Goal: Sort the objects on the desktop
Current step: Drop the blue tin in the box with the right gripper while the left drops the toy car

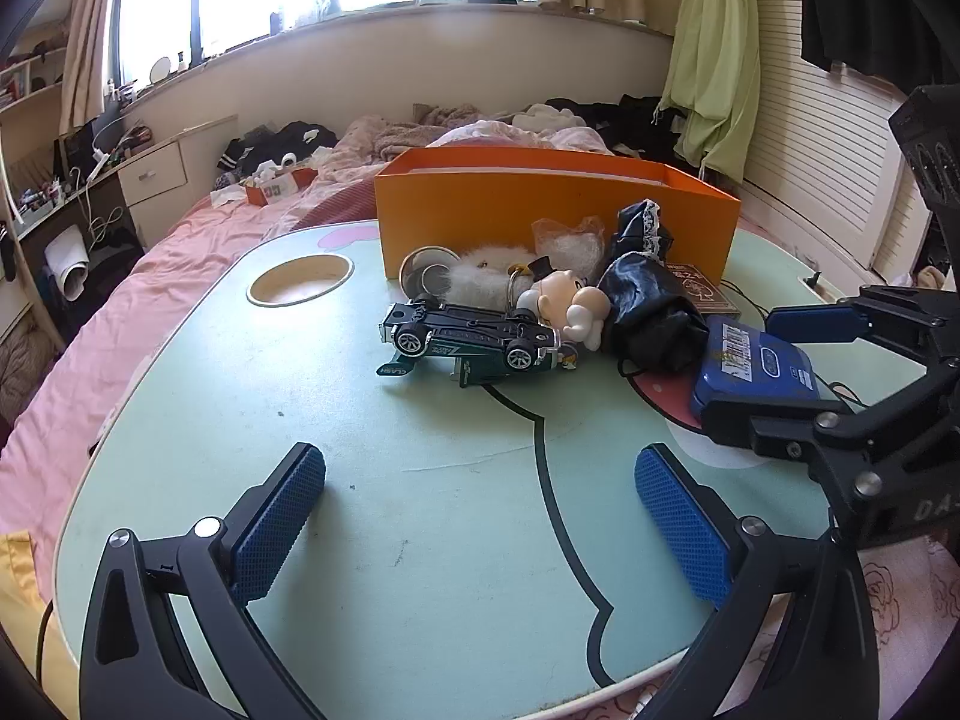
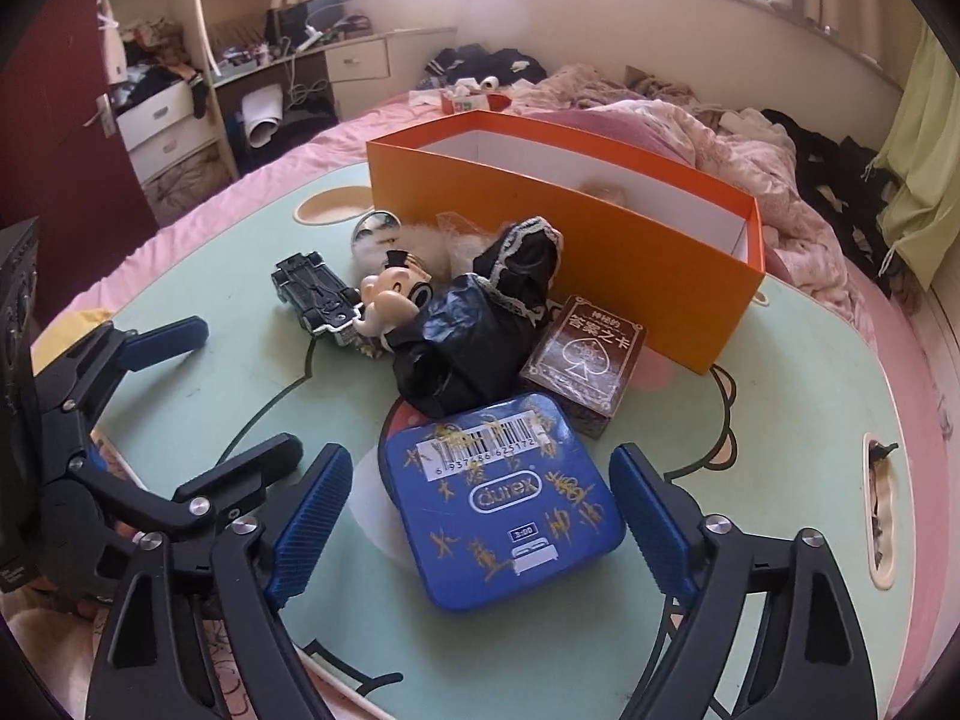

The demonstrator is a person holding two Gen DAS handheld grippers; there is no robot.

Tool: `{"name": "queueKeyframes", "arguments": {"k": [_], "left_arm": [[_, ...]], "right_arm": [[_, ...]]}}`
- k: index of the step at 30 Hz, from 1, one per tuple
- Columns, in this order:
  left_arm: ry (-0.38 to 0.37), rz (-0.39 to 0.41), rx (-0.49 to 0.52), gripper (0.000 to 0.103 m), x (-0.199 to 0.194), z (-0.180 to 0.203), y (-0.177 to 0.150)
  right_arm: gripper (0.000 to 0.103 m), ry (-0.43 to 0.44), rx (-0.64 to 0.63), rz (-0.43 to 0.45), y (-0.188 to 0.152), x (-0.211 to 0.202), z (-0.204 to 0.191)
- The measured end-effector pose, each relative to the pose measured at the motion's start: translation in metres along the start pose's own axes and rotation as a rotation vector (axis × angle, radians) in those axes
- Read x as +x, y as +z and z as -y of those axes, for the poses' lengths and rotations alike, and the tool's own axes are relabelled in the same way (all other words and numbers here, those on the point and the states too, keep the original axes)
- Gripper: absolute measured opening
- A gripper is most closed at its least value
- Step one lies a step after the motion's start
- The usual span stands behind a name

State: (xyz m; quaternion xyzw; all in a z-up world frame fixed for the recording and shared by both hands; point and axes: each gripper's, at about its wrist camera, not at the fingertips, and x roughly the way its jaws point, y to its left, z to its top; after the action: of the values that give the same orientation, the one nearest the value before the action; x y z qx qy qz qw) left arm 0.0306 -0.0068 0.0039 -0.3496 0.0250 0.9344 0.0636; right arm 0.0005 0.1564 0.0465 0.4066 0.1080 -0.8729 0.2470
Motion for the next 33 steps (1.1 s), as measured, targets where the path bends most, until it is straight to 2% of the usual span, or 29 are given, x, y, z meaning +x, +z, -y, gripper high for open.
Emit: {"name": "queueKeyframes", "arguments": {"k": [2, 5, 8, 11, 15, 20, 23, 25, 27, 29, 30, 33], "left_arm": [[0.0, 0.004, -0.001, 0.103, -0.001, 0.0, 0.0], [-0.011, 0.017, -0.013, 0.103, -0.003, -0.003, -0.001], [-0.055, 0.03, -0.082, 0.103, -0.007, -0.017, 0.001], [-0.086, -0.008, -0.114, 0.103, -0.003, -0.027, 0.012], [-0.069, -0.012, -0.072, 0.103, 0.0, -0.031, 0.04], [-0.088, -0.123, 0.064, 0.103, 0.024, -0.013, 0.061], [-0.078, -0.209, 0.067, 0.102, 0.046, -0.008, 0.066], [-0.096, -0.261, 0.036, 0.097, 0.055, -0.01, 0.069], [-0.099, -0.317, 0.017, 0.086, 0.065, -0.012, 0.07], [-0.072, -0.301, 0.029, 0.072, 0.064, -0.012, 0.07], [-0.064, -0.3, 0.024, 0.072, 0.064, -0.013, 0.07], [-0.119, -0.265, -0.022, 0.072, 0.052, -0.024, 0.066]], "right_arm": [[0.066, -0.003, 0.015, -0.004, -0.002, 0.002, 0.002], [0.066, 0.004, 0.025, 0.016, -0.006, -0.002, 0.001], [0.066, -0.002, 0.035, 0.073, -0.01, -0.013, 0.001], [0.066, -0.002, 0.059, 0.115, -0.014, -0.023, 0.006], [0.066, 0.011, 0.088, 0.12, -0.015, -0.025, 0.012], [0.066, 0.013, 0.083, 0.115, -0.015, -0.025, 0.011], [0.066, 0.012, 0.082, 0.116, -0.015, -0.025, 0.011], [0.066, 0.014, 0.085, 0.115, -0.015, -0.025, 0.011], [0.066, 0.016, 0.09, 0.114, -0.015, -0.024, 0.012], [0.066, 0.017, 0.091, 0.114, -0.016, -0.025, 0.013], [0.066, 0.016, 0.091, 0.114, -0.016, -0.025, 0.013], [0.066, 0.016, 0.092, 0.116, -0.016, -0.026, 0.013]]}}
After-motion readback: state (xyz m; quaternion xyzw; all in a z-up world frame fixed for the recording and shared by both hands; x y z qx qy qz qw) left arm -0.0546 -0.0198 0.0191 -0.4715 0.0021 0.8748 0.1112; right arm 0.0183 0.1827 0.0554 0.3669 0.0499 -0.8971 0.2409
